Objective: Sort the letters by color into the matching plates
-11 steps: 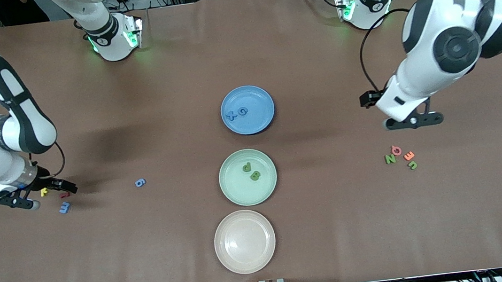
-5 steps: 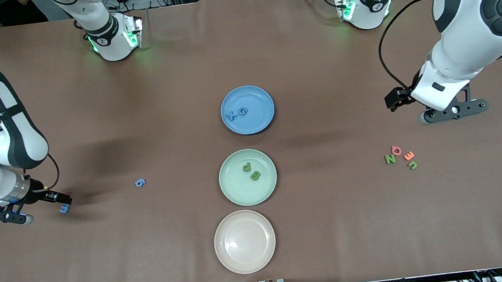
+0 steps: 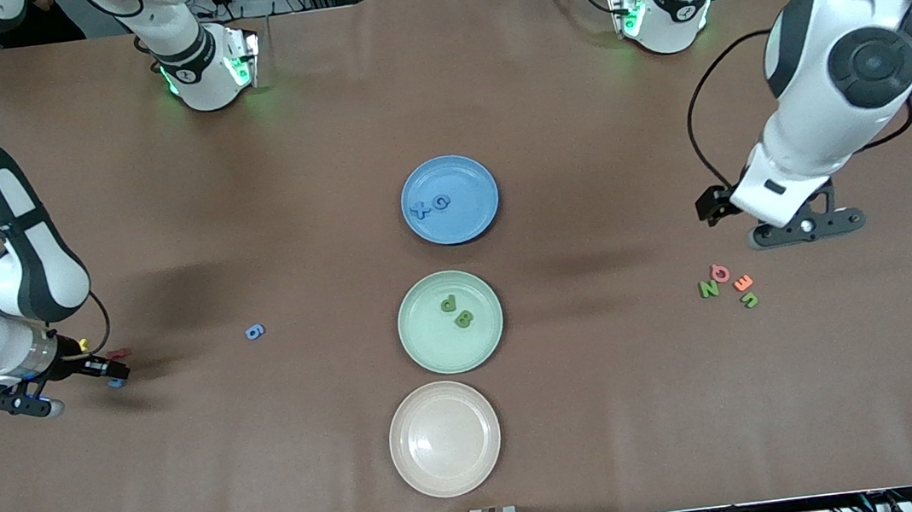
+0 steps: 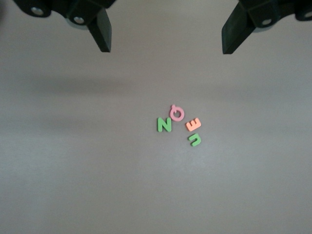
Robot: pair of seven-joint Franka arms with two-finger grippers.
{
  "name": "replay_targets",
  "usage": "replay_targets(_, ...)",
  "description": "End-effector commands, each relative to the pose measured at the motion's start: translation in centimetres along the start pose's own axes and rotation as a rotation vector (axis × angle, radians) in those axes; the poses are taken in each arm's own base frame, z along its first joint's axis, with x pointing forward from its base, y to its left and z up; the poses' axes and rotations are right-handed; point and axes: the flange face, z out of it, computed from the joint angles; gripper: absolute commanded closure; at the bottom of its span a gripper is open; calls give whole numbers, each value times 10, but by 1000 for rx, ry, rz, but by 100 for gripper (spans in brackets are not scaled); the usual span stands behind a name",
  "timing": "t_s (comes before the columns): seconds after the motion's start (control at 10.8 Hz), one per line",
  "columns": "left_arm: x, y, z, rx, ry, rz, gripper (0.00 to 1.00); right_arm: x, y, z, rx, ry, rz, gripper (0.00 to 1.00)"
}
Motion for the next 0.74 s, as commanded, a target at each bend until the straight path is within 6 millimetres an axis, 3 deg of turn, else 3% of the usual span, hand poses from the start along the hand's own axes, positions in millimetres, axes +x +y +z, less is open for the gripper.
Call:
replay_targets(0.0, -5, -5, 82, -3, 35, 33, 0, 8, 2, 5, -7, -3, -24, 45)
replay_targets(0.09, 5, -15, 107, -9, 39, 27, 0, 7, 5, 8, -12, -6, -28, 46)
replay_targets(0.28, 18, -7, 165, -4, 65, 77, 0, 6, 11, 13, -17, -10, -44, 49)
replay_targets(0.65, 23, 3, 222, -23, 95, 54, 0, 6, 5, 24, -18, -18, -53, 52)
